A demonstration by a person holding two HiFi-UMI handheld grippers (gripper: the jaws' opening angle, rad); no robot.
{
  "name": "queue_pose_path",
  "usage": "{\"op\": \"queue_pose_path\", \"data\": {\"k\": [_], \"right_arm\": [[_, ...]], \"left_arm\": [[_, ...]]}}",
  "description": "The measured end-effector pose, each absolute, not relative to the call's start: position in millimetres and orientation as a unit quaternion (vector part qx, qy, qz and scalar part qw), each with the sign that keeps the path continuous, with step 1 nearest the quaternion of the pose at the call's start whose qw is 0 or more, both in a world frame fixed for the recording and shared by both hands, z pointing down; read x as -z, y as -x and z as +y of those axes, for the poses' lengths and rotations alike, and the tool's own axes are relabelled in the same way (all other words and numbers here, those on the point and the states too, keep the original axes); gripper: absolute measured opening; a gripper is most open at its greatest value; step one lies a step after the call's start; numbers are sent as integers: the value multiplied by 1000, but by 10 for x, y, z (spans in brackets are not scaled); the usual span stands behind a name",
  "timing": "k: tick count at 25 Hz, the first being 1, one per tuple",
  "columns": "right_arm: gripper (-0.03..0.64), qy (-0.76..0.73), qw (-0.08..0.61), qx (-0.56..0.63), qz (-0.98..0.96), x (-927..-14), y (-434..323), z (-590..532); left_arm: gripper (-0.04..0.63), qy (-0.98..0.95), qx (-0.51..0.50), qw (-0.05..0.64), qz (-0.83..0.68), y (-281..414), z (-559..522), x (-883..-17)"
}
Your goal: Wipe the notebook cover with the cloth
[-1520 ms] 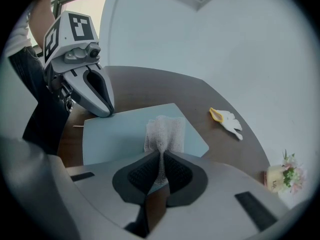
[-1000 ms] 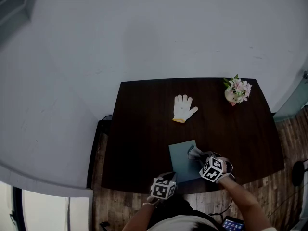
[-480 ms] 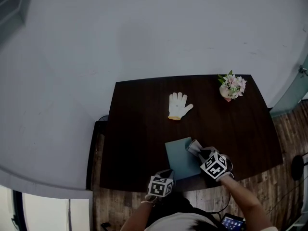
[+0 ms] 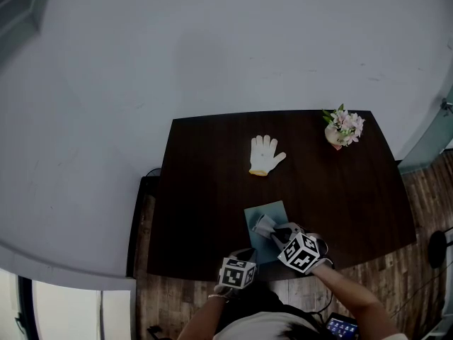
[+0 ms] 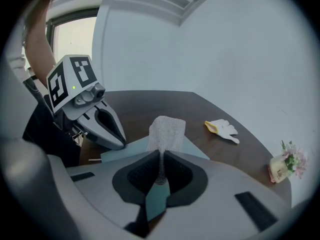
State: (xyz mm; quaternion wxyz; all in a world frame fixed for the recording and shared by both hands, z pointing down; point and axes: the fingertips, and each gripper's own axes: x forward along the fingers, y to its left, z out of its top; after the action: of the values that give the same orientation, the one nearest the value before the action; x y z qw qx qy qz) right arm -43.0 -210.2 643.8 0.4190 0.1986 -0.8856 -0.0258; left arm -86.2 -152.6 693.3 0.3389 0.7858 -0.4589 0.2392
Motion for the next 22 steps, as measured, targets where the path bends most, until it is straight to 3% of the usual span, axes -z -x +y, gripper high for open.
{"op": "queue_pose_path", "data": {"k": [22], "right_arm": [[34, -93, 459, 20, -883, -6873, 992, -1639]], "left_arm": [[14, -794, -232, 341, -447, 884, -1457, -6908]]}}
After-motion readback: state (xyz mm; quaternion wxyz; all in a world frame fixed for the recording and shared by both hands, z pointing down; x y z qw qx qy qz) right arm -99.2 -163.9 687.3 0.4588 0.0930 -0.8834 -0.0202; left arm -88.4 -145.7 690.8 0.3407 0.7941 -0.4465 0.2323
